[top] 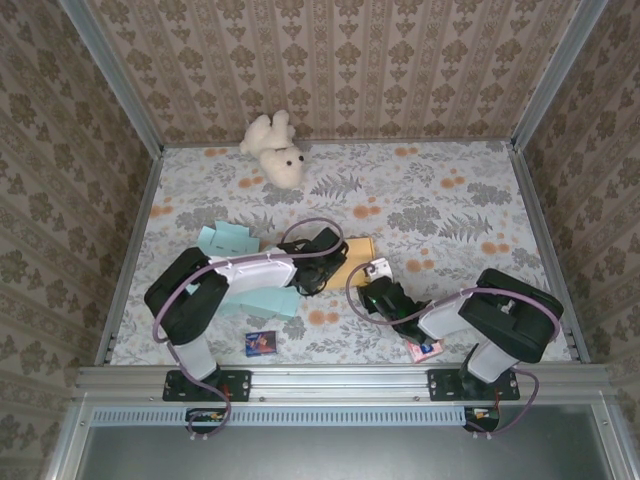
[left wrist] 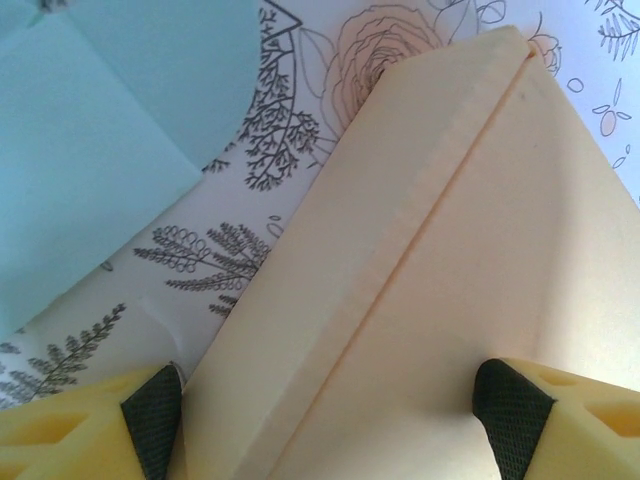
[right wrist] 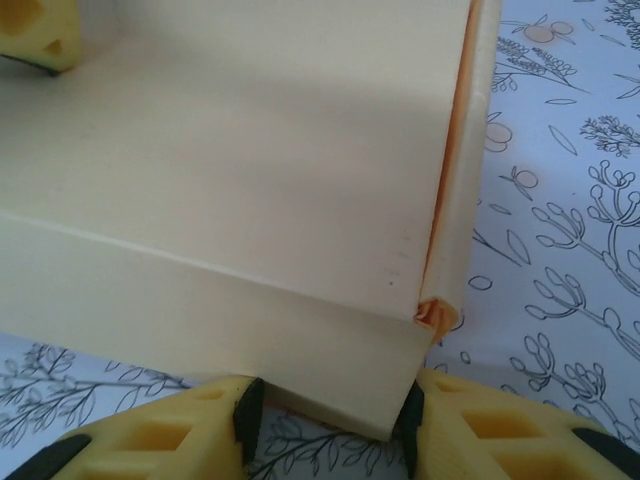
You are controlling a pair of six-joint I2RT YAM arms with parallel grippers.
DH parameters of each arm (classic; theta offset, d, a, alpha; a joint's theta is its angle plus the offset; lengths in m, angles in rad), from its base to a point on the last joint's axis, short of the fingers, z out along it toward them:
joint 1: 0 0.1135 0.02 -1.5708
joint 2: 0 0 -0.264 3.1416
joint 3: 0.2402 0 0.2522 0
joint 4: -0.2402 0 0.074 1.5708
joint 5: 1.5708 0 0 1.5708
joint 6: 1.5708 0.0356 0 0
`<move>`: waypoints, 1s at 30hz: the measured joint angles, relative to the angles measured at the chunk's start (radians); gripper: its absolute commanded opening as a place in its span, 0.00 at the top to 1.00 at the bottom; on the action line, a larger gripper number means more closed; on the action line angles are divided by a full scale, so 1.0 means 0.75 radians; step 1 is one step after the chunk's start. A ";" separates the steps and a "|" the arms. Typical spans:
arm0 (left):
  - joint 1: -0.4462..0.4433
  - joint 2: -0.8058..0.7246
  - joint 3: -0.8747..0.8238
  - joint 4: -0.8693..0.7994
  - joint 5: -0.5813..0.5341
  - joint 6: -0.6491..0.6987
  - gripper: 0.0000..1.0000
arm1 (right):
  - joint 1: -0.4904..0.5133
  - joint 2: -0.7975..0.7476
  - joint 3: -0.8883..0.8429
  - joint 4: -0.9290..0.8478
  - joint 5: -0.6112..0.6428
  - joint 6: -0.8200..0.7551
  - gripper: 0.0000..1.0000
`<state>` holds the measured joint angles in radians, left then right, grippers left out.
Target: Fold the paper box
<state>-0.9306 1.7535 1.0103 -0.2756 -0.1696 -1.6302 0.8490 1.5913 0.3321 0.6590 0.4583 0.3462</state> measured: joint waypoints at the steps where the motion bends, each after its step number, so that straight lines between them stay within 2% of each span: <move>1: 0.000 0.006 0.007 0.000 -0.004 0.000 0.19 | -0.010 0.005 0.002 0.007 -0.004 0.000 0.56; 13: -0.023 0.027 0.046 -0.021 -0.035 0.000 0.19 | -0.119 -0.003 0.010 0.007 -0.081 0.031 0.55; 24: -0.139 -0.016 0.102 -0.259 -0.033 0.078 0.13 | -0.256 -0.121 0.033 -0.154 -0.203 0.115 0.54; 30: -0.149 -0.084 0.102 -0.384 -0.046 0.143 0.12 | -0.288 -0.201 0.062 -0.258 -0.286 0.165 0.53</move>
<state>-1.0420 1.6905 1.0870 -0.5632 -0.2043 -1.5230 0.6327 1.4403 0.3782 0.4656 0.2436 0.4702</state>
